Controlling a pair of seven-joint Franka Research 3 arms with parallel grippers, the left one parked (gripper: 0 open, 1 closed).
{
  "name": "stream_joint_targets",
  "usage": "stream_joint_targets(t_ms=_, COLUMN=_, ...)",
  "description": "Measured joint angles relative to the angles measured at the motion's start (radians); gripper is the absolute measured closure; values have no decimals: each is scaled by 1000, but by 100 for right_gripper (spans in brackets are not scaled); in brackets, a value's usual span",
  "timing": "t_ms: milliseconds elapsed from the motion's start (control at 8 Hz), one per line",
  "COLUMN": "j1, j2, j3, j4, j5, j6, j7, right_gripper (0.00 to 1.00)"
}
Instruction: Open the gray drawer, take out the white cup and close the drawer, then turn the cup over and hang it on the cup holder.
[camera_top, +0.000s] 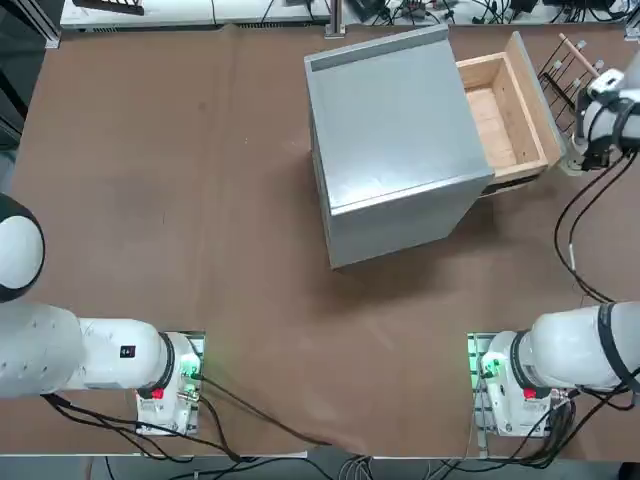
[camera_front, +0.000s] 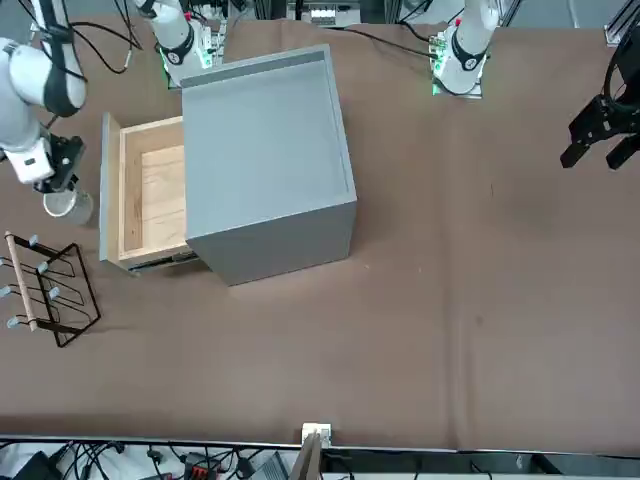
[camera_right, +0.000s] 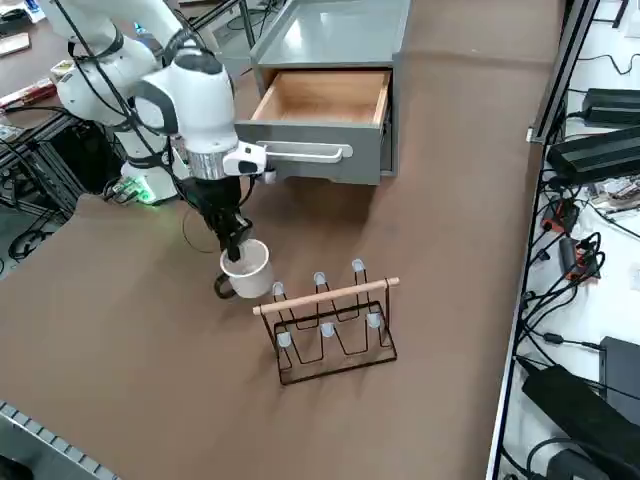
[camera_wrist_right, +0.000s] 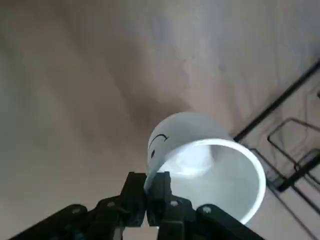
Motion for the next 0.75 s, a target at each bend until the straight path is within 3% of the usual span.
stream_joint_targets(t_ms=250, j1=-17, j2=46, j3=0, j4=-38, j5=-4, j6=109, j7=-68, right_gripper=95)
stream_joint_targets(t_ms=500, j1=-19, j2=80, j3=2, j4=-39, j5=-7, j6=140, j7=-78, right_gripper=94)
stream_joint_targets(t_ms=750, j1=-19, j2=97, j3=5, j4=-39, j5=-8, j6=146, j7=-78, right_gripper=85)
